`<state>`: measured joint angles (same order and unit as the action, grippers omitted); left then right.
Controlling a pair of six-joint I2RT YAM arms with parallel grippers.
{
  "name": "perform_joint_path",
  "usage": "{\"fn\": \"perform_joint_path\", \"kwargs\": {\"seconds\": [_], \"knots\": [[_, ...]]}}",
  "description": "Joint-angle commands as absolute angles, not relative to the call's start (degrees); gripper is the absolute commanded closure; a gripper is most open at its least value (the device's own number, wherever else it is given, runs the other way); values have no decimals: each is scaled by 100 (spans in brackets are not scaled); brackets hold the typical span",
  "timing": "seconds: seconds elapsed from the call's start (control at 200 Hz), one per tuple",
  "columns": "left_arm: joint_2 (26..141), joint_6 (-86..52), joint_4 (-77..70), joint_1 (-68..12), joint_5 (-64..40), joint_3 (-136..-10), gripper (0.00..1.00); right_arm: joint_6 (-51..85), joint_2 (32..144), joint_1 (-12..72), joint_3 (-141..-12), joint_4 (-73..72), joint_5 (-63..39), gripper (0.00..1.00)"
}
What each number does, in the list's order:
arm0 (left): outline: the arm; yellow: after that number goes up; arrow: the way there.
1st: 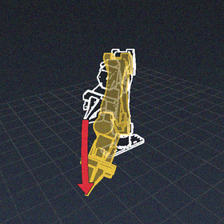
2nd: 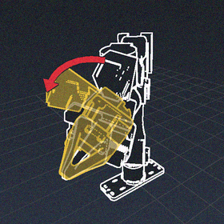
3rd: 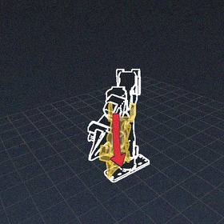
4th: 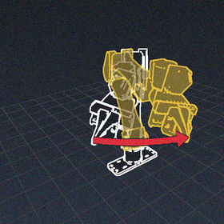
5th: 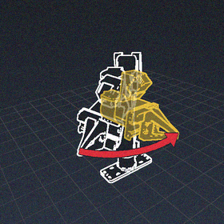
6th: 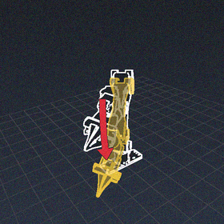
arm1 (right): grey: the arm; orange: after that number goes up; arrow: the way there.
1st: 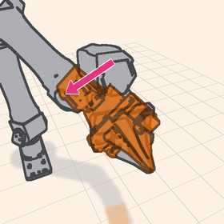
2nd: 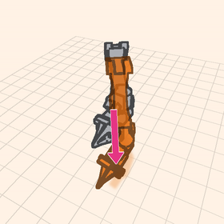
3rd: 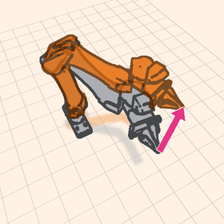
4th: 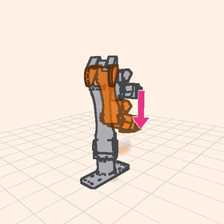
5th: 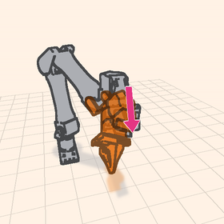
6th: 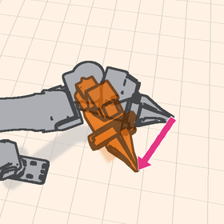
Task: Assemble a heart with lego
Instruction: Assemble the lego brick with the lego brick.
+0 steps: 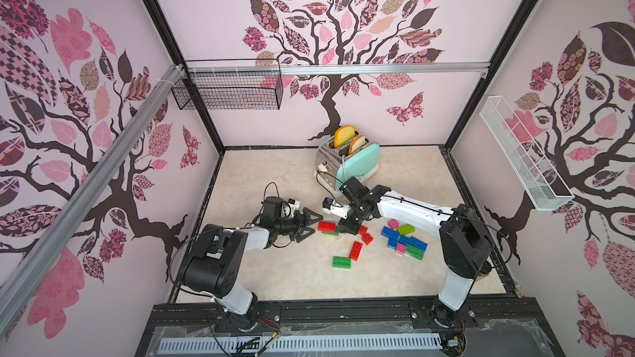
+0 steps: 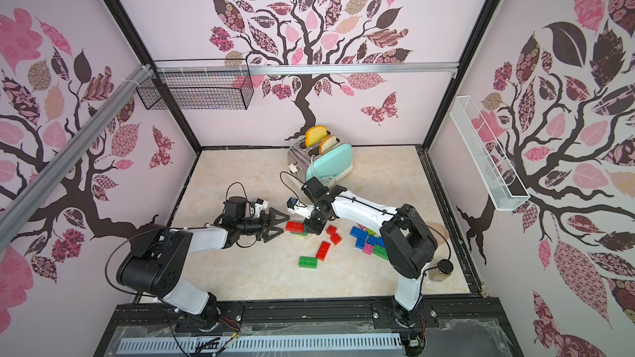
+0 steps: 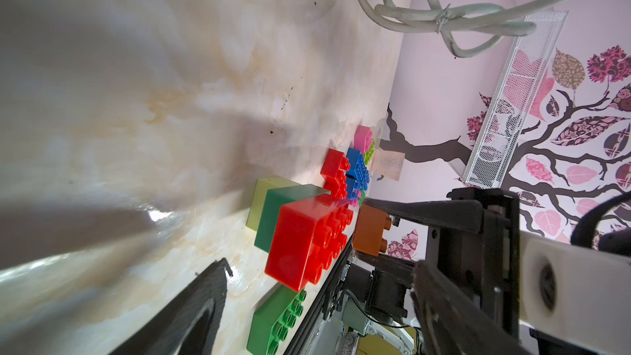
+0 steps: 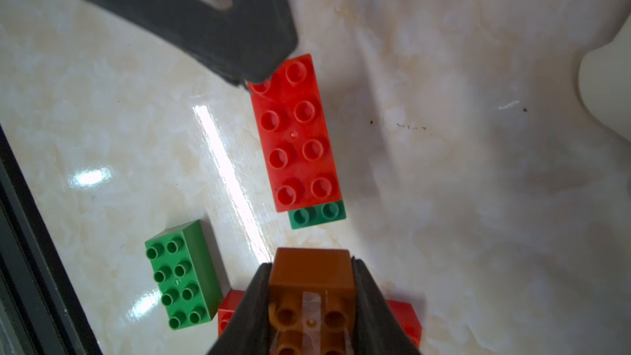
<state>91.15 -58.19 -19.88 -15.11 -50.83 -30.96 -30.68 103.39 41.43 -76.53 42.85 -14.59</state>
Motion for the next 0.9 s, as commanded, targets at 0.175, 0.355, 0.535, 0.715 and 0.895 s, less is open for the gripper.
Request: {"fn": "perform_joint_path", "kwargs": {"seconds": [0.175, 0.355, 0.535, 0.715, 0.895], "knots": [[9467, -5954, -2599, -1667, -5100, -3076, 26, -3880, 10501, 4061, -8069, 4785, -1727, 77], [9611, -6115, -3015, -1723, -5098, -3034, 37, -4039, 10640, 4061, -8234, 4991, -1837, 77], [9670, -6074, -3015, -1736, -5086, -3035, 45, -4115, 10810, 4072, -8354, 5132, -1870, 77], [9779, -6171, -3201, -1740, -5121, -3007, 52, -4140, 10958, 4125, -8409, 5147, -1694, 77], [9799, -6151, -3217, -1742, -5124, -3014, 58, -4139, 10942, 4223, -8414, 5025, -1525, 77]]}}
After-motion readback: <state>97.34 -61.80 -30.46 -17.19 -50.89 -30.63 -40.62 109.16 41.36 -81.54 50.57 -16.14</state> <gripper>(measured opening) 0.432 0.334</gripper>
